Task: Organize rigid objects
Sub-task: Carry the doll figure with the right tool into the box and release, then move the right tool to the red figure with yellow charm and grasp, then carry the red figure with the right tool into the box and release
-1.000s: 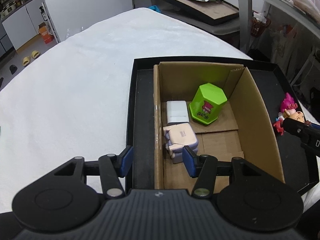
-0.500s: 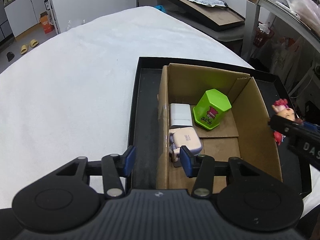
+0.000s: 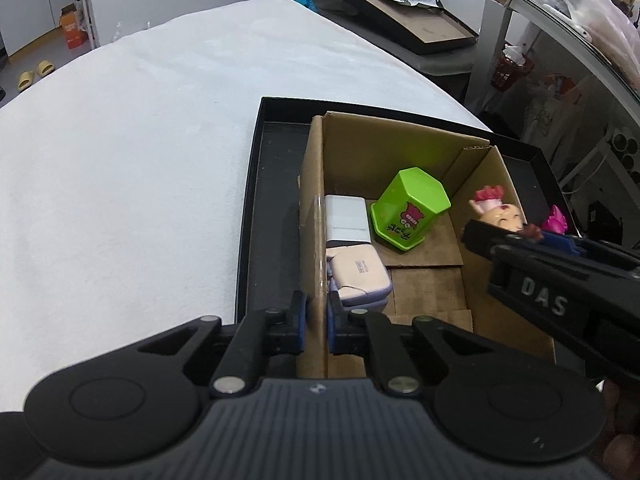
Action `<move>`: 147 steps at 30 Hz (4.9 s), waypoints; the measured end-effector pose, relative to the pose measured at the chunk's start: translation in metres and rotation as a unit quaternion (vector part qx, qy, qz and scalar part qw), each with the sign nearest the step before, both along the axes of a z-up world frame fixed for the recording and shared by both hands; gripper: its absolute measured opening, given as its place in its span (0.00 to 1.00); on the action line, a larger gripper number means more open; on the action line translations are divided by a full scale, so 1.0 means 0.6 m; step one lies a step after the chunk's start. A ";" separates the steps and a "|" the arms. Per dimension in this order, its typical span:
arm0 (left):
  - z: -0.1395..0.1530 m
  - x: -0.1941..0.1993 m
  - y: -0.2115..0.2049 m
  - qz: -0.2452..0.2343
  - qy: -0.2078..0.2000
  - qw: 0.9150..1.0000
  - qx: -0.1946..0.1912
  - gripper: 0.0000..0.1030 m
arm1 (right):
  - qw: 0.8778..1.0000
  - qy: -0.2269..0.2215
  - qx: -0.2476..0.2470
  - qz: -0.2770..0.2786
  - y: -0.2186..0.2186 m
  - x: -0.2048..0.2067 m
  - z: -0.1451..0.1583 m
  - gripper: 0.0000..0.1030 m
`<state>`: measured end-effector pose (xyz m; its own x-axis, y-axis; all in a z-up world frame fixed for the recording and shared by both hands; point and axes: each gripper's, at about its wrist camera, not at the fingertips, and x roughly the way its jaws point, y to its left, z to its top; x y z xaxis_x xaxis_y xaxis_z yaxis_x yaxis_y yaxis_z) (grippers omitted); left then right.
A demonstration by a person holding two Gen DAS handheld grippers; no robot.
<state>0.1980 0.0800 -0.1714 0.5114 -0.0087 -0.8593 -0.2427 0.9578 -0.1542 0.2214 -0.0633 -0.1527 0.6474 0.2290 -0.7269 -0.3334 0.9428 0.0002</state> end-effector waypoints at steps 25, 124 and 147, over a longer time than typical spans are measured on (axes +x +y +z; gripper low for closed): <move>0.008 -0.009 0.008 0.001 -0.012 1.000 -0.013 0.09 | 0.999 0.044 0.029 -0.008 0.005 0.004 -0.011 0.44; 0.026 0.009 -0.061 0.008 0.006 0.993 0.121 0.51 | 0.982 0.028 0.099 -0.159 -0.242 0.055 -0.059 0.36; 0.014 -0.004 -0.013 0.023 0.009 0.999 0.032 0.50 | 0.995 -0.016 0.050 -0.079 -0.135 0.018 0.025 0.36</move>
<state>0.1955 0.0723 -0.1627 0.4952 0.0689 -0.8660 -0.2888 0.9532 -0.0893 0.2321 -0.1445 -0.1378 0.7031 0.1936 -0.6842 -0.1826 0.9791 0.0894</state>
